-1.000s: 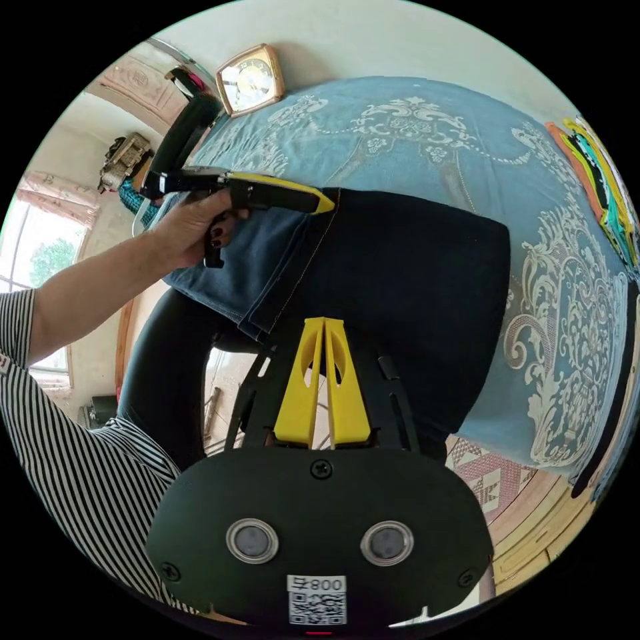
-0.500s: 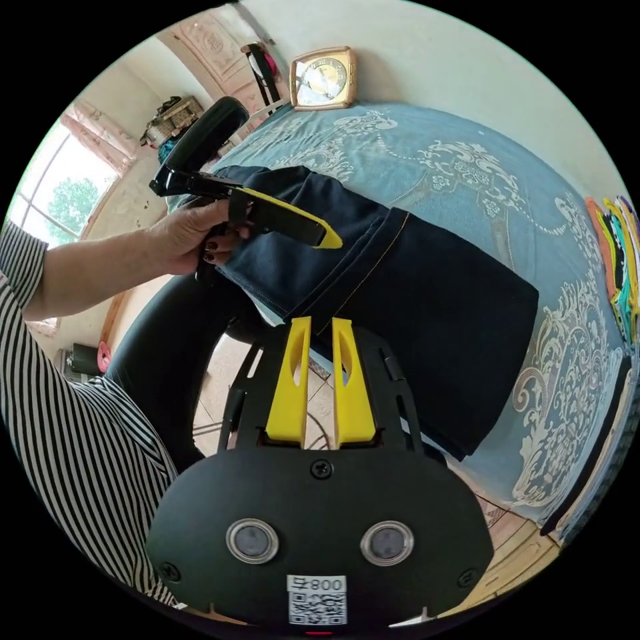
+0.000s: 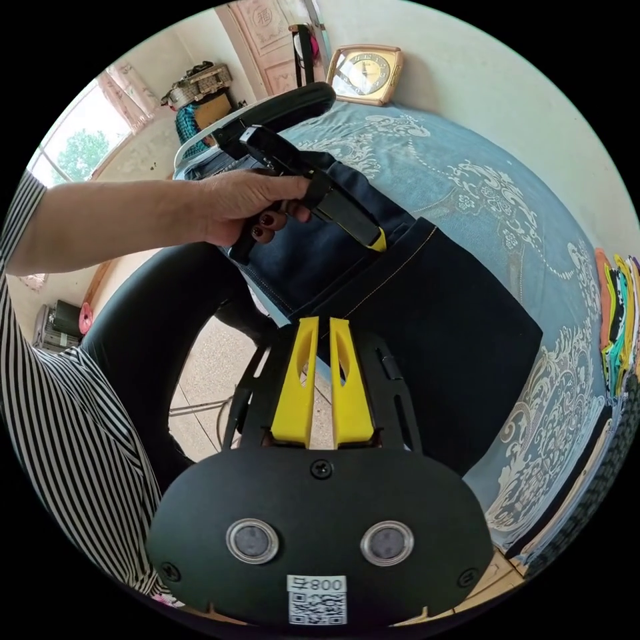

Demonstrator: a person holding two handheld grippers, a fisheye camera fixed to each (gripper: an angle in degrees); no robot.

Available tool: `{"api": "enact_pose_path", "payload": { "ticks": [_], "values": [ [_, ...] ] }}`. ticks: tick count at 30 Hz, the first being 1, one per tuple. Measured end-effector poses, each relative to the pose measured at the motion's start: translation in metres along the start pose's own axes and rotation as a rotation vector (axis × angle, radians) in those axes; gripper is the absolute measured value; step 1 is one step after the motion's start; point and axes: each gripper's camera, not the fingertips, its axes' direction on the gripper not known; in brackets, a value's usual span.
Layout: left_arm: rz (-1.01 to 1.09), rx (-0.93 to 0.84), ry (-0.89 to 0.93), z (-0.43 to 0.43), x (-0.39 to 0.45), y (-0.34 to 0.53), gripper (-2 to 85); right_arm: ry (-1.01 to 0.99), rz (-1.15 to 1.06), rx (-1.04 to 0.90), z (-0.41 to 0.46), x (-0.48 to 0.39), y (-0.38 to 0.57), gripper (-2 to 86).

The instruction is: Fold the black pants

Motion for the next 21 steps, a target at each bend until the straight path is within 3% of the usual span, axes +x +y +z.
{"api": "enact_pose_path", "payload": {
  "ticks": [9, 14, 21],
  "values": [
    [0.02, 0.037, -0.006, 0.01, 0.004, -0.001, 1.5, -0.128, 0.091, 0.123, -0.065, 0.043, 0.023, 0.7],
    [-0.012, 0.047, 0.012, 0.024, 0.002, 0.005, 1.3, -0.144, 0.056, 0.027, -0.035, 0.042, 0.009, 0.6],
    [0.059, 0.157, 0.029, 0.029, 0.029, 0.026, 0.3, -0.255, 0.15, 0.052, -0.038, 0.076, 0.017, 0.9]
  ]
}}
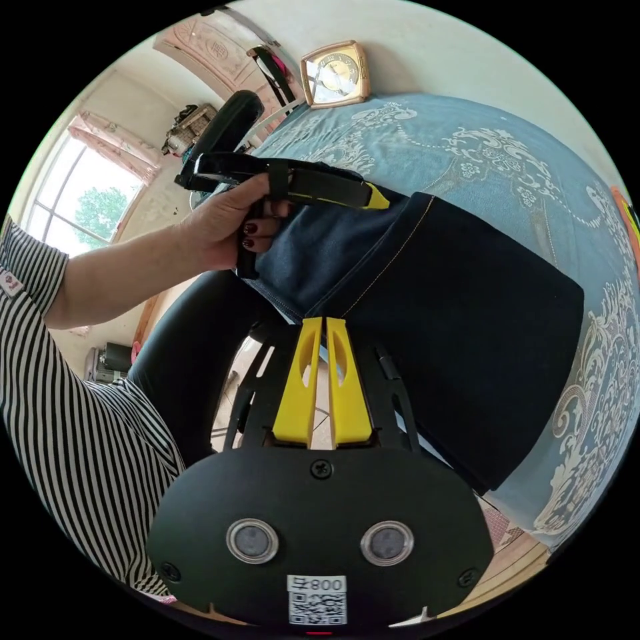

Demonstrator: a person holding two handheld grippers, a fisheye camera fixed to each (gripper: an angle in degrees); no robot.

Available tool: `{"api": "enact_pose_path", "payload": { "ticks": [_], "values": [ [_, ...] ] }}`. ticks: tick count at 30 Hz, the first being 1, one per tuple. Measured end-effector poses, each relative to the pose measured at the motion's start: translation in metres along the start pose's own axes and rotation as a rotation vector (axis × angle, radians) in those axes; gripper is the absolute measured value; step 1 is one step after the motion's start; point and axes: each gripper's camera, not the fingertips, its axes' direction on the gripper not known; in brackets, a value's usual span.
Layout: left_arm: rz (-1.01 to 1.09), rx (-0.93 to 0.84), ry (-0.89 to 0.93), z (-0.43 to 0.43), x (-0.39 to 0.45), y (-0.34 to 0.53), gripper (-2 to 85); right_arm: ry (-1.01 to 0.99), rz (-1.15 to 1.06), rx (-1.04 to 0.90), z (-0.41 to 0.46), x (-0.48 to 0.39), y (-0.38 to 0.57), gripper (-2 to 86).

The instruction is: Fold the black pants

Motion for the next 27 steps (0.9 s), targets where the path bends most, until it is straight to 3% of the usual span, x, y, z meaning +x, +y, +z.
{"api": "enact_pose_path", "payload": {
  "ticks": [3, 10, 14, 17, 23, 27],
  "values": [
    [0.045, -0.153, -0.098, 0.032, 0.01, 0.008, 0.2, 0.006, 0.008, -0.008, -0.014, 0.004, -0.003, 0.7],
    [0.09, -0.11, -0.133, 0.043, 0.032, 0.022, 0.1, 0.069, 0.124, 0.083, -0.095, 0.035, 0.016, 0.1],
    [0.155, -0.116, -0.064, 0.056, 0.057, 0.036, 0.1, 0.096, 0.256, -0.084, -0.077, 0.088, 0.026, 0.1],
    [0.185, -0.237, -0.129, 0.085, 0.065, 0.049, 0.2, 0.05, 0.288, -0.051, -0.104, 0.105, 0.025, 0.1],
    [0.248, -0.198, -0.096, 0.094, 0.098, 0.062, 0.8, 0.112, 0.453, 0.073, -0.169, 0.165, 0.071, 0.1],
    [0.321, -0.288, -0.054, 0.123, 0.128, 0.075, 3.0, -0.067, 0.555, 0.124, -0.177, 0.211, 0.098, 0.3]
  ]
}}
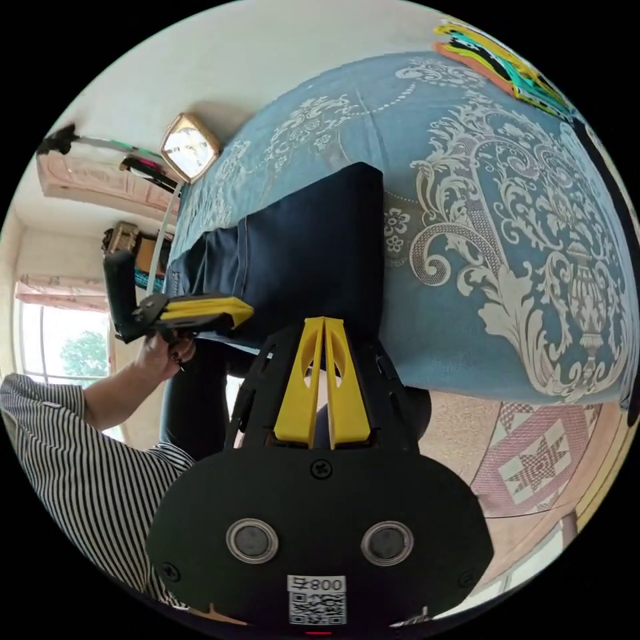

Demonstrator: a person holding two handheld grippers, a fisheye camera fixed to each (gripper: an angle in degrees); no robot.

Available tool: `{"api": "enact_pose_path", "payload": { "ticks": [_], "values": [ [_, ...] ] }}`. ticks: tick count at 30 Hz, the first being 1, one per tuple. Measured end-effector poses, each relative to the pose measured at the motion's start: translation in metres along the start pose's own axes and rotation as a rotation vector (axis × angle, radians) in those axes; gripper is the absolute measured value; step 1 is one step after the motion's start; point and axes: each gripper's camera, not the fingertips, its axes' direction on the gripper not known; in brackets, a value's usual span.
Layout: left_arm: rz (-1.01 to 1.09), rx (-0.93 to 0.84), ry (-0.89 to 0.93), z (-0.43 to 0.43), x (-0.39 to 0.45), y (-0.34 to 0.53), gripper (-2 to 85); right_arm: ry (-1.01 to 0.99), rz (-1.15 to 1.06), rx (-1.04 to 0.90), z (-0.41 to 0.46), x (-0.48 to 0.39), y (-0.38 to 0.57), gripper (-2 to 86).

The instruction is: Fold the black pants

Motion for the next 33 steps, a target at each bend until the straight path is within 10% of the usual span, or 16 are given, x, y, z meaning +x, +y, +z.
{"api": "enact_pose_path", "payload": {
  "ticks": [17, 33],
  "values": [
    [0.352, -0.028, -0.465, 0.076, 0.141, 0.013, 8.5, -0.31, 0.207, 0.074, -0.064, 0.157, 0.033, 1.8],
    [0.179, 0.142, -0.186, 0.003, 0.124, 0.077, 2.7, -0.457, 0.193, 0.093, -0.063, 0.266, -0.031, 11.2]
  ]
}}
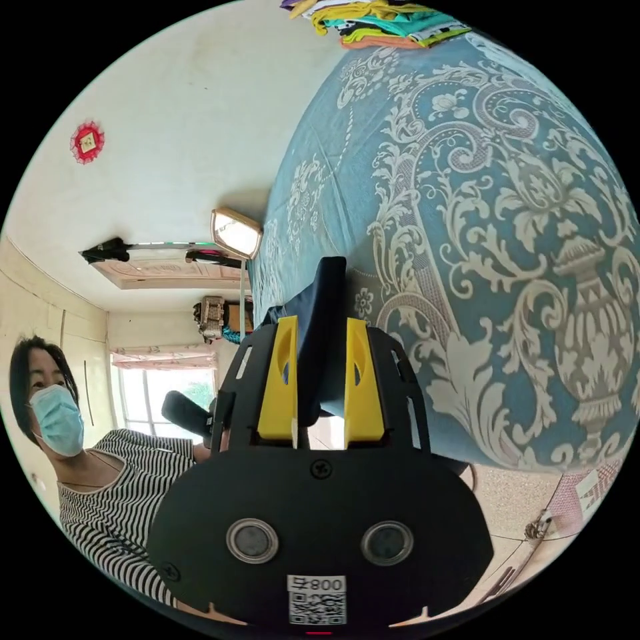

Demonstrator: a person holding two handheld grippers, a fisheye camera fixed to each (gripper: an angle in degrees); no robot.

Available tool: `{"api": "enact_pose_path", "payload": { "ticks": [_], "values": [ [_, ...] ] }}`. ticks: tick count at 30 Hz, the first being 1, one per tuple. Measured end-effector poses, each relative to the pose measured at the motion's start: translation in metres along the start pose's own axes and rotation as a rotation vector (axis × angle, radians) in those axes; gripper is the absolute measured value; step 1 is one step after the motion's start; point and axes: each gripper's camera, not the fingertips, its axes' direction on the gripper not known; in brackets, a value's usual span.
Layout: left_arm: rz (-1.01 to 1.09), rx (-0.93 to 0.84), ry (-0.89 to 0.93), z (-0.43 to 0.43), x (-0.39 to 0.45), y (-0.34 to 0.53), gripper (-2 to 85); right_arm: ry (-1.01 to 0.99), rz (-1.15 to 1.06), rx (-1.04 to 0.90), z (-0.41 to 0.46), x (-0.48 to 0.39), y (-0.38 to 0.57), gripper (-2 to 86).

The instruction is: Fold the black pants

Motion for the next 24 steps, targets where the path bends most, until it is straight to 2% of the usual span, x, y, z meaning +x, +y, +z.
{"api": "enact_pose_path", "payload": {
  "ticks": [5, 10, 18, 24],
  "values": [
    [0.009, 0.008, 0.011, -0.022, -0.004, 0.02, 2.6, -0.05, 0.038, -0.08, 0.044, 0.042, -0.042, 10.5],
    [-0.054, 0.071, 0.087, -0.06, -0.023, 0.048, 2.5, -0.078, 0.029, -0.109, 0.067, 0.061, -0.035, 6.6],
    [-0.235, 0.311, 0.262, -0.173, -0.084, 0.142, 2.3, -0.142, -0.078, -0.055, 0.107, 0.015, 0.013, 4.6],
    [-0.423, 0.472, 0.295, -0.243, -0.129, 0.237, 2.2, -0.078, -0.188, -0.098, 0.212, -0.032, 0.046, 4.3]
  ]
}}
